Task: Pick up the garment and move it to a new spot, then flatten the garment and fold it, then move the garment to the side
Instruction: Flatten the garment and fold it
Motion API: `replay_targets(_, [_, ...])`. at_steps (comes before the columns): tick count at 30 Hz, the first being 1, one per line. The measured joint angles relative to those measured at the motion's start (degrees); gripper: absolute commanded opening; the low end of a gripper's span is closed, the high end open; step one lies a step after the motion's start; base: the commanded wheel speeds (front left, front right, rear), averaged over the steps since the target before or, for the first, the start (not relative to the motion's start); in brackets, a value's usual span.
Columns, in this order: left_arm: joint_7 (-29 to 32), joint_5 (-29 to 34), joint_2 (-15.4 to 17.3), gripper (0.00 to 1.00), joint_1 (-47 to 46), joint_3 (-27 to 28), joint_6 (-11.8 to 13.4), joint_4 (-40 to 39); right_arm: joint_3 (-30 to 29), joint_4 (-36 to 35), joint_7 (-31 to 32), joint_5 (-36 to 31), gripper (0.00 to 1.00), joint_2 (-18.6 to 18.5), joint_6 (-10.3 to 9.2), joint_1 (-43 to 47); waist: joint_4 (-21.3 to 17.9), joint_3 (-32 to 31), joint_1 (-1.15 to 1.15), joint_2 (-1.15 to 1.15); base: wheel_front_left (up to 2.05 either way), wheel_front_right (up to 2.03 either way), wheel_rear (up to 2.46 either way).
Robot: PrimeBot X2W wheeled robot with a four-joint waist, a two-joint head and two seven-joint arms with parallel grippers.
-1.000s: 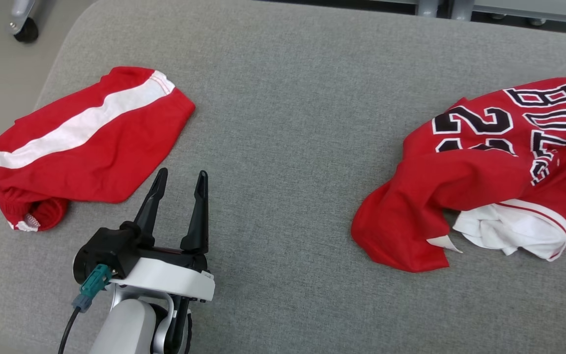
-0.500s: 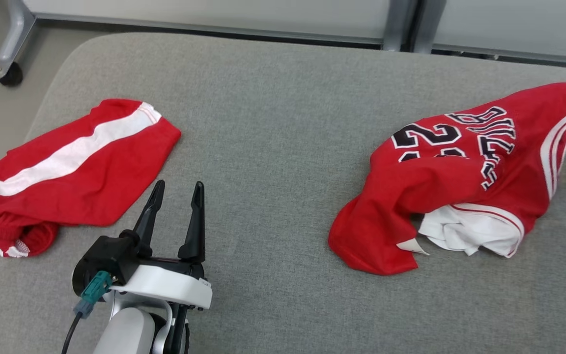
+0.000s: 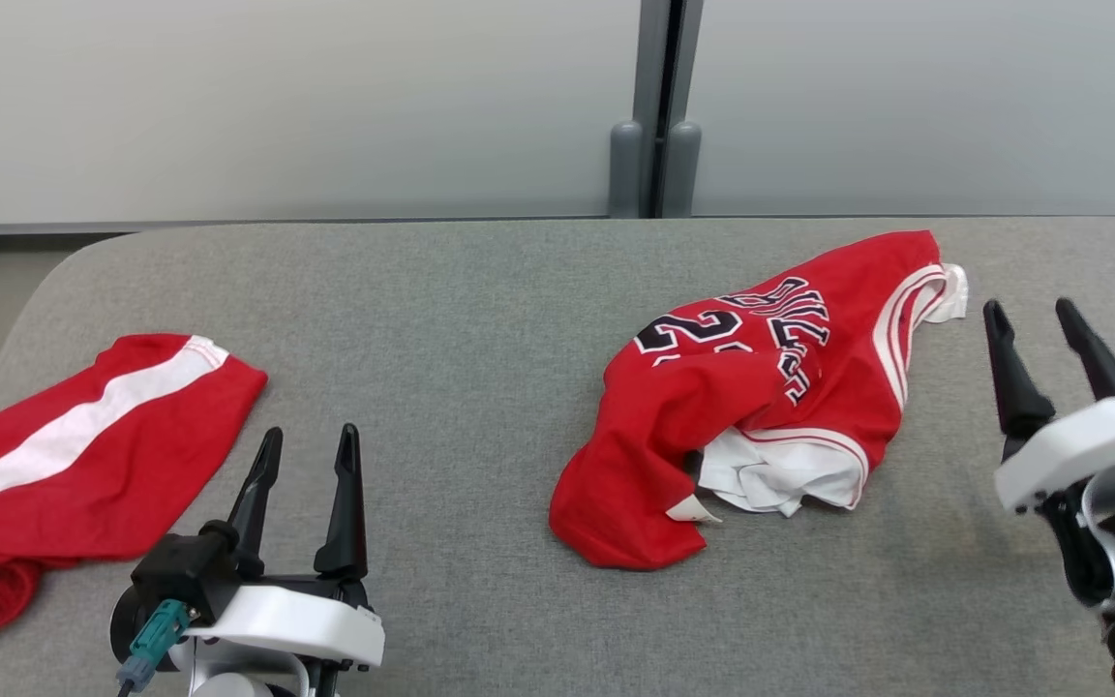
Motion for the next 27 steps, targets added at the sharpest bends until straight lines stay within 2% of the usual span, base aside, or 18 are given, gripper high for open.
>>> replay_targets(6, [0.00, -0.35, -0.03, 1.00, 2.96, 0.42, 0.30, -1.16, -7.42, -8.84, -0.26, -5.05, 1.00, 4.89, -0.01, 13.21, -2.84, -2.57, 0.00, 0.00, 0.00, 0.00, 0.00])
replay_targets(12, [0.00, -0.44, -0.07, 1.00, 3.91, 0.33, 0.29, -1.42, -10.45, -13.94, 0.45, -8.61, 1.00, 8.86, -0.01, 21.65, -3.08, -2.59, 0.00, 0.00, 0.00, 0.00, 0.00])
replay_targets(16, [0.00, -0.44, -0.10, 1.00, 3.92, -0.21, 0.27, -1.31, -11.20, -15.55, 2.47, -10.40, 1.00, 9.90, -0.01, 22.96, -2.60, -2.48, 0.00, 0.00, 0.00, 0.00, 0.00])
replay_targets(20, [0.00, -0.59, -0.13, 1.00, 3.89, -0.38, 0.27, -1.10, -8.69, -15.73, 7.35, -11.46, 1.00, 10.27, -0.01, 22.68, -1.77, -2.43, 0.00, 0.00, 0.00, 0.00, 0.00])
replay_targets(23, [0.00, -0.69, -0.16, 1.00, 3.67, -0.94, 0.01, -0.75, -6.25, -13.67, 12.28, -12.22, 1.00, 10.10, -0.01, 21.00, -0.91, -2.20, 0.00, 0.00, 0.00, 0.00, 0.00])
replay_targets(27, [0.00, -0.97, -0.16, 1.00, 3.02, -1.12, -0.01, -0.41, -6.02, -9.68, 17.72, -12.49, 1.00, 10.67, -0.01, 17.47, 0.68, -1.83, 0.00, 0.00, 0.00, 0.00, 0.00])
